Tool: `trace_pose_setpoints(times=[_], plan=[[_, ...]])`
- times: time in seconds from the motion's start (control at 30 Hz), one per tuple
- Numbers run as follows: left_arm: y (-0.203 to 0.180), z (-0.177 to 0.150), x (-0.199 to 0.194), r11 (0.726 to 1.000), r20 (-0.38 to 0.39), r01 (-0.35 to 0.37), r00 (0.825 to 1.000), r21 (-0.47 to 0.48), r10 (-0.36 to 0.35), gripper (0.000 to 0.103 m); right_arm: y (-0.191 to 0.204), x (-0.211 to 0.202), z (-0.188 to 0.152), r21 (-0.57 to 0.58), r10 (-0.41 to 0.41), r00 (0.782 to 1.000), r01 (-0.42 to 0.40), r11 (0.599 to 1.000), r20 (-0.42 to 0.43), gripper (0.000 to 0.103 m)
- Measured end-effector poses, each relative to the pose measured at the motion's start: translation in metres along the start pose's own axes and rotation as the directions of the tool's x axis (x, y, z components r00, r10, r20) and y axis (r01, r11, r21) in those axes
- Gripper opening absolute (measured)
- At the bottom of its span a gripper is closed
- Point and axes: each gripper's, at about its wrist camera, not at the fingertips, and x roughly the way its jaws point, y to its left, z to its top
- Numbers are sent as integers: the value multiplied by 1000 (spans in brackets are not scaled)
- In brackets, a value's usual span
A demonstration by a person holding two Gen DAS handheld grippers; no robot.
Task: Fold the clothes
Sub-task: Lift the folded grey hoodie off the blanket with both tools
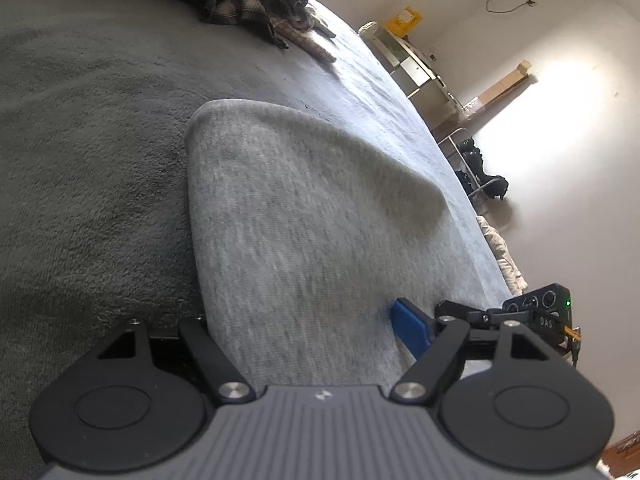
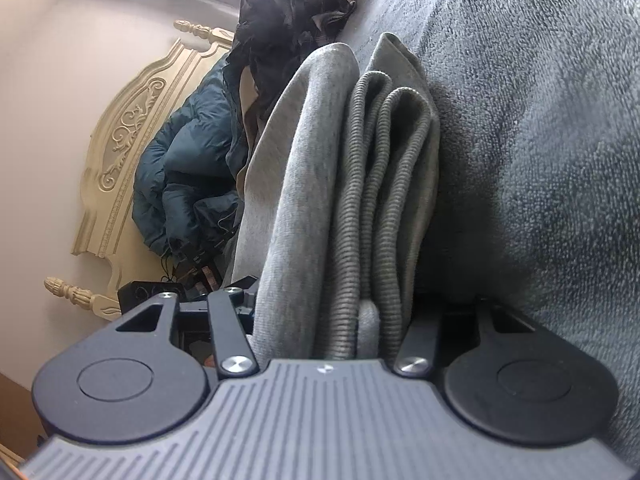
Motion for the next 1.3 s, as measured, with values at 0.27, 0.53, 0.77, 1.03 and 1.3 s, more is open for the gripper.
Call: trace_pose_setpoints(times=[0.27, 0.53, 0.77, 1.03, 1.3], plan=[[2, -12, -6, 1000, 29, 3, 1000, 18, -4, 73, 4, 2, 1, 6, -36, 999, 36, 999, 0, 50], [-15, -6, -2, 995, -16, -50, 999, 86, 51, 72, 7, -2, 1, 12, -77, 997, 77, 997, -19, 50], [-29, -5, -3, 988, -19, -130, 991, 83, 132, 70, 5, 2, 8, 55, -82, 994, 86, 995, -66, 48], [-67, 2, -6, 949, -64, -306, 948, 72, 311, 63, 35, 4, 11, 71, -201, 976, 207, 976, -83, 44], [-85, 19, -19, 940, -163, -341, 927, 15, 339, 55, 66, 3, 12, 74, -282, 954, 290, 954, -102, 43]])
